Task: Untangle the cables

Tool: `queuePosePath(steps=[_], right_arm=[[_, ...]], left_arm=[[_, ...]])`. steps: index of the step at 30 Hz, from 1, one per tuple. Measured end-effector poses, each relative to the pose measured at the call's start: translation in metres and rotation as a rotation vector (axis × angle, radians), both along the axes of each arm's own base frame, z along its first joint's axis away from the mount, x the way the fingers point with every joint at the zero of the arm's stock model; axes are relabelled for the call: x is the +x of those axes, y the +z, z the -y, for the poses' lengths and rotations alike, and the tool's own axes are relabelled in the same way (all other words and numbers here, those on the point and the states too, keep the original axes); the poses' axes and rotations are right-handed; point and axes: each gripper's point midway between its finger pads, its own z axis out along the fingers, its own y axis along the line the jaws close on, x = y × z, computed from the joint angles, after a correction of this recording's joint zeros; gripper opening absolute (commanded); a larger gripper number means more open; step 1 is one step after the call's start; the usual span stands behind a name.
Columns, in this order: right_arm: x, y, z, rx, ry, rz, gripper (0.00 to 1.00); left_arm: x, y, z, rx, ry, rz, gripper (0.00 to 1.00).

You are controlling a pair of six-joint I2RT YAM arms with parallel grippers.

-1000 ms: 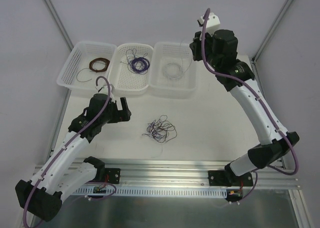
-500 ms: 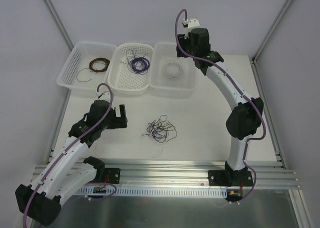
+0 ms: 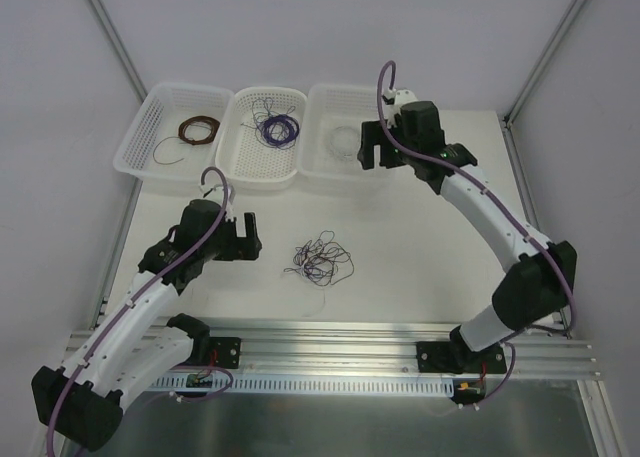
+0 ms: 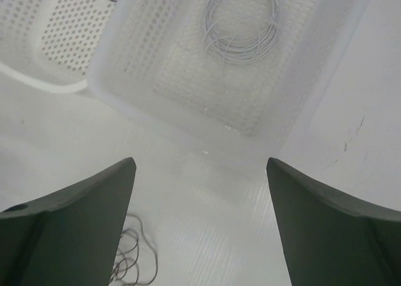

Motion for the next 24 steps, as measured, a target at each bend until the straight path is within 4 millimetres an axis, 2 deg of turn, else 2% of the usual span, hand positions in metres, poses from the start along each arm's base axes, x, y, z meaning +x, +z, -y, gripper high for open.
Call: queuePosePath(steps=[3,6,10,14,18,21,24], right_arm=[[-0.041,0.012,-0.002,0.055,0.041,-0.003,0.86],[-0.087,0.003,-0.012,0.089,0.101,-0.04,0.83],[-0.144,-0.036,-0.035,0.094,0.194,-0.151,0.81],[-0.188,-0.08,-0.049,0.08,0.248,-0.273,0.74],[-0.214,-0.115,-0.052,0.102,0.234,-0.356,0.66],[-0.223,-0.128,-0.055,0.12,0.22,-0.385,0.64],[-0.224,-0.131,-0.065,0.149,0.218,-0.392,0.63]], left_arm=[[-0.003,-0.002,0.007,-0.017,-0.039,-0.016,0.99],[-0.004,-0.004,0.012,-0.032,-0.068,-0.032,0.99],[-0.006,-0.006,0.021,-0.057,-0.105,-0.054,0.99],[-0.01,-0.012,0.03,-0.083,-0.144,-0.095,0.95],[-0.013,-0.017,0.037,-0.106,-0.176,-0.133,0.9],[-0.016,-0.023,0.044,-0.113,-0.194,-0.17,0.88],[-0.022,-0.031,0.057,-0.109,-0.227,-0.214,0.87]])
